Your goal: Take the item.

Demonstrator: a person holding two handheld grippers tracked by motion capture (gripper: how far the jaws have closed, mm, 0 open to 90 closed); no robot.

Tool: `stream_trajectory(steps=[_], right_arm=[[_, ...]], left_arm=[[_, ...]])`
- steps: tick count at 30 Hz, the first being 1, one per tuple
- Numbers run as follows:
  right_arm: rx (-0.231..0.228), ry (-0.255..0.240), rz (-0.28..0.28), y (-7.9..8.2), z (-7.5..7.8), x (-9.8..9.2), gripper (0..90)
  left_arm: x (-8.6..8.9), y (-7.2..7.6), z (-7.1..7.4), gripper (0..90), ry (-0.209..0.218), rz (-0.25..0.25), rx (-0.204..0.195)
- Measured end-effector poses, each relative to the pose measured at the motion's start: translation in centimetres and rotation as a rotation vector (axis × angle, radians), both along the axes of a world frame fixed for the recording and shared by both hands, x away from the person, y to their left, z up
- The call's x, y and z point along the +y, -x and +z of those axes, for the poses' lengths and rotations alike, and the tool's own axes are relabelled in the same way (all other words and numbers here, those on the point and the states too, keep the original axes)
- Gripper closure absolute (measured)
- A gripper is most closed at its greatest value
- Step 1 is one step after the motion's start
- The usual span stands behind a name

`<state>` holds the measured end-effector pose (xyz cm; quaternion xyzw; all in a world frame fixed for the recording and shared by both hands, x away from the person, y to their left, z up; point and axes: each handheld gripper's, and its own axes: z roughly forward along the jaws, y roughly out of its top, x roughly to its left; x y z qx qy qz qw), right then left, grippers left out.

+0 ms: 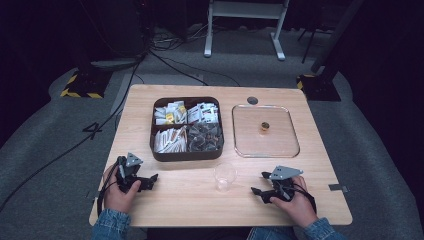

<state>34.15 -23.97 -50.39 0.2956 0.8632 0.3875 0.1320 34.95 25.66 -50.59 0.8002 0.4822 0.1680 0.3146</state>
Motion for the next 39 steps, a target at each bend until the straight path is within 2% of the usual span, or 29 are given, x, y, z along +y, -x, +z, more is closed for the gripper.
stream_trajectory(steps=[18, 29, 39], right_arm=[[0.015, 0.012, 0.013, -0.2, 0.2, -0.4, 22.5], [0.017, -0.015, -0.021, -0.5, 1.9, -1.4, 23.2], [0.005, -0.034, -0.014, -0.7, 3.3, -1.4, 24.0]], left_arm=[[0.0, 0.0, 0.0, 0.5, -0.001, 0.000, 0.000], [0.0, 0.0, 0.0, 0.5, -0.001, 0.000, 0.000], [0.0, 0.0, 0.0, 0.5, -0.001, 0.000, 0.000]])
